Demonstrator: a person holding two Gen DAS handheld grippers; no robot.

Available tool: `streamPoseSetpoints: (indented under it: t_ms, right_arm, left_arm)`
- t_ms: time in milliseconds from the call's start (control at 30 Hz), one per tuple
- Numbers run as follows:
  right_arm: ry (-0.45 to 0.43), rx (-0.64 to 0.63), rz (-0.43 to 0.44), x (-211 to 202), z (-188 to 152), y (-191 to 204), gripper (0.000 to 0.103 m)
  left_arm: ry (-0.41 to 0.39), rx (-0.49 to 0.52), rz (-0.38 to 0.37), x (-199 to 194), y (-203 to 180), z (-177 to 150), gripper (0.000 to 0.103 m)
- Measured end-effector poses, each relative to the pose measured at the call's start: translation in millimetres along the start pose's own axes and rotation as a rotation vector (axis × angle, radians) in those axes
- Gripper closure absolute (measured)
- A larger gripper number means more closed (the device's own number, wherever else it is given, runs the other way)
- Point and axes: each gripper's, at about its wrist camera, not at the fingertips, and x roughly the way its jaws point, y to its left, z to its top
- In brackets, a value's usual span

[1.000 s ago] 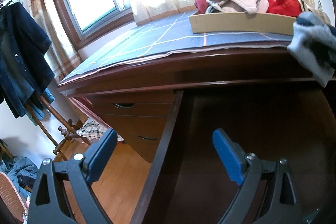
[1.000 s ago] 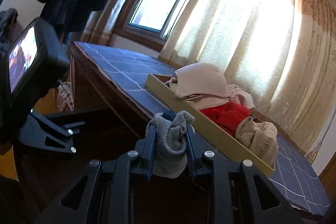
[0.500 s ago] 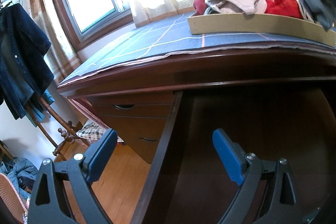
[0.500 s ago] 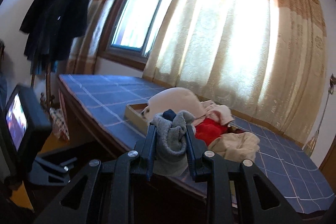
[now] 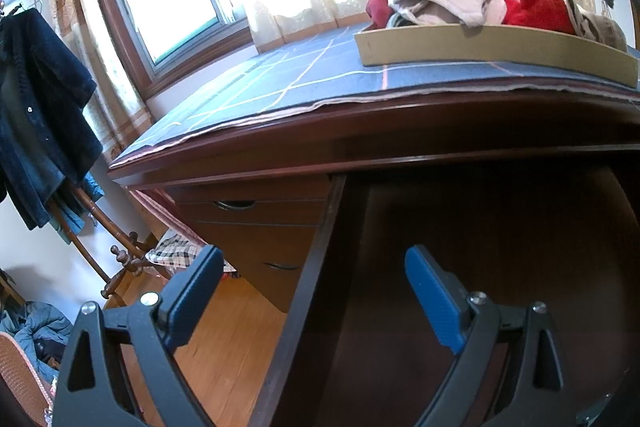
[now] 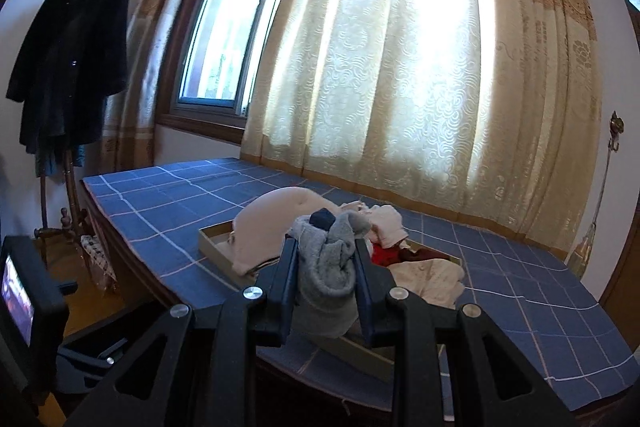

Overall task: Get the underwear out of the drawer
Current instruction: 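Carry the white sock over the tan tray with the right gripper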

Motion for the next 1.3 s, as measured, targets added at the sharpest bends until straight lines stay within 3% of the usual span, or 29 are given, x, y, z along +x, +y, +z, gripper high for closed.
streamPoseSetpoints:
  t_ms: [867,1067,1300]
  right_arm:
    - [0.031,0.032,-0.069,15,19,-23,0.075]
    - [0.05,0.067,0.009,24,14,-12,0.075]
    - [0.045,-0.001,0.149,50,18,46,0.075]
  left_arm:
    - [0.029,-0.011,-0.04,4,2,0,0.009]
    - [0.032,-0.016,-0.047,5,3,1,0.009]
    - [0.041,-0.022,-0.059,6,4,1,0.009]
